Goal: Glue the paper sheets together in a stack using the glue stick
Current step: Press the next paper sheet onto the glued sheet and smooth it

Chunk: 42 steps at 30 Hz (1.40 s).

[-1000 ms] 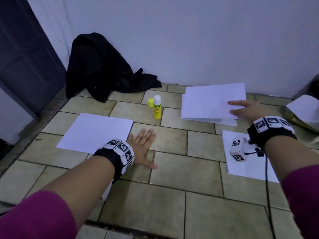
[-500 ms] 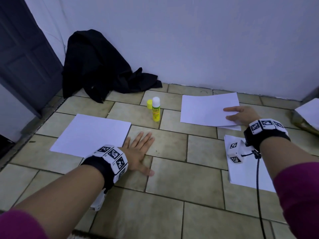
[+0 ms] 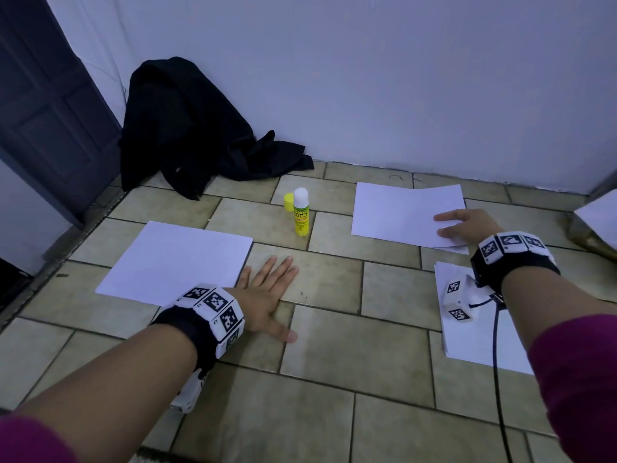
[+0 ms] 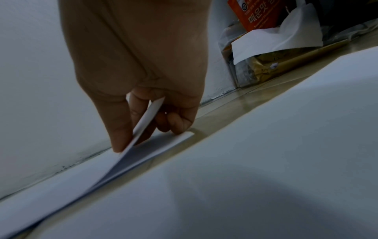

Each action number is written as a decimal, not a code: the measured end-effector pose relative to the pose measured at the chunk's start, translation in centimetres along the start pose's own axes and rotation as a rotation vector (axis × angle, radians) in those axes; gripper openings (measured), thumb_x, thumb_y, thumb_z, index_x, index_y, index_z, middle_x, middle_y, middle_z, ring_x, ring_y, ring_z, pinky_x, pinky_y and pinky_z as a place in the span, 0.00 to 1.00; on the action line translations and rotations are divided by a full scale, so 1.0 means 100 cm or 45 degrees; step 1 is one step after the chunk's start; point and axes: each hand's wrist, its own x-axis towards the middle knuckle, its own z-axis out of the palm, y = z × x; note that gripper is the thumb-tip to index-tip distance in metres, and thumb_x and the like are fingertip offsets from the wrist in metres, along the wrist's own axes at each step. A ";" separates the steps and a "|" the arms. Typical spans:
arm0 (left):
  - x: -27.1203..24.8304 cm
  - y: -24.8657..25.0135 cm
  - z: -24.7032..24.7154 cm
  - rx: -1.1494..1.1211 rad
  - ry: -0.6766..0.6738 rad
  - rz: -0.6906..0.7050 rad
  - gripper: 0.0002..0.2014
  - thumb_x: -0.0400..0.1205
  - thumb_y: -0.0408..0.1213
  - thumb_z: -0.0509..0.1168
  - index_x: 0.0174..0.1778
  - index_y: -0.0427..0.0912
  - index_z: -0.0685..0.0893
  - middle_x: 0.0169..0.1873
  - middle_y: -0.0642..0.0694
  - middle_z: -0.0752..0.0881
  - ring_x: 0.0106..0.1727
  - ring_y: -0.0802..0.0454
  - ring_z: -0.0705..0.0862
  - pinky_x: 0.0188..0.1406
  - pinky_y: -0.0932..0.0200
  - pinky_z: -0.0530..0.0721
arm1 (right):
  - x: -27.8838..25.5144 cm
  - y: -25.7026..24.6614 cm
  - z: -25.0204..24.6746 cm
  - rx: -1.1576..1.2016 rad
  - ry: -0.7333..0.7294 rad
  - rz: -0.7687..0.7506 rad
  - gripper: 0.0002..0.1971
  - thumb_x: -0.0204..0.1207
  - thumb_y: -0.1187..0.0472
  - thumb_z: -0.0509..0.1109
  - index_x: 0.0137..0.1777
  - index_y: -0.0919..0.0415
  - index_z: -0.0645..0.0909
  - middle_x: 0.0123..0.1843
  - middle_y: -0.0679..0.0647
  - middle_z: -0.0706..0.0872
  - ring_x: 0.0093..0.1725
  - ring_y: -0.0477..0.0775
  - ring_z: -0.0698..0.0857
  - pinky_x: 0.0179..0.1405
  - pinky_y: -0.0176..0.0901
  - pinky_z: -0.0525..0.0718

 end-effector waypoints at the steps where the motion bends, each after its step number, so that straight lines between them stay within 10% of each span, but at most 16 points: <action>1: 0.000 0.000 0.000 0.001 0.002 0.000 0.58 0.74 0.67 0.64 0.81 0.50 0.26 0.72 0.59 0.19 0.71 0.59 0.18 0.77 0.42 0.27 | 0.002 0.001 0.001 -0.012 0.001 0.007 0.16 0.73 0.68 0.75 0.59 0.53 0.86 0.70 0.58 0.79 0.67 0.59 0.80 0.68 0.45 0.75; 13: 0.002 -0.002 0.001 0.003 -0.002 0.007 0.59 0.74 0.68 0.64 0.80 0.50 0.25 0.71 0.59 0.18 0.71 0.59 0.18 0.77 0.42 0.28 | 0.004 -0.017 0.004 -0.528 0.086 0.148 0.11 0.69 0.48 0.77 0.51 0.42 0.84 0.72 0.60 0.75 0.74 0.64 0.70 0.71 0.49 0.65; 17: 0.003 -0.002 0.002 -0.001 -0.009 0.002 0.59 0.74 0.68 0.64 0.80 0.50 0.25 0.76 0.57 0.19 0.76 0.55 0.20 0.77 0.42 0.28 | -0.018 -0.035 -0.010 -0.499 -0.059 0.012 0.26 0.81 0.47 0.65 0.75 0.60 0.74 0.78 0.58 0.71 0.76 0.60 0.70 0.76 0.51 0.65; 24: 0.002 -0.001 0.004 0.012 0.023 -0.018 0.59 0.74 0.68 0.64 0.81 0.49 0.26 0.77 0.54 0.21 0.78 0.53 0.21 0.77 0.40 0.30 | -0.097 -0.019 0.019 -0.571 -0.261 -0.095 0.43 0.73 0.37 0.69 0.80 0.64 0.62 0.82 0.59 0.62 0.81 0.58 0.62 0.77 0.53 0.65; 30: 0.001 0.005 0.004 0.092 0.066 -0.068 0.58 0.75 0.69 0.62 0.82 0.46 0.27 0.79 0.51 0.23 0.81 0.50 0.25 0.80 0.39 0.34 | -0.154 0.006 0.042 -0.891 -0.456 0.059 0.72 0.59 0.26 0.71 0.80 0.67 0.25 0.81 0.61 0.22 0.81 0.60 0.26 0.80 0.69 0.43; 42: -0.016 0.014 0.003 0.073 0.214 -0.104 0.53 0.78 0.63 0.64 0.85 0.44 0.37 0.84 0.48 0.35 0.84 0.48 0.34 0.81 0.40 0.42 | -0.169 0.021 0.054 -0.948 -0.429 0.065 0.77 0.54 0.31 0.79 0.79 0.67 0.23 0.82 0.59 0.24 0.82 0.59 0.29 0.81 0.67 0.44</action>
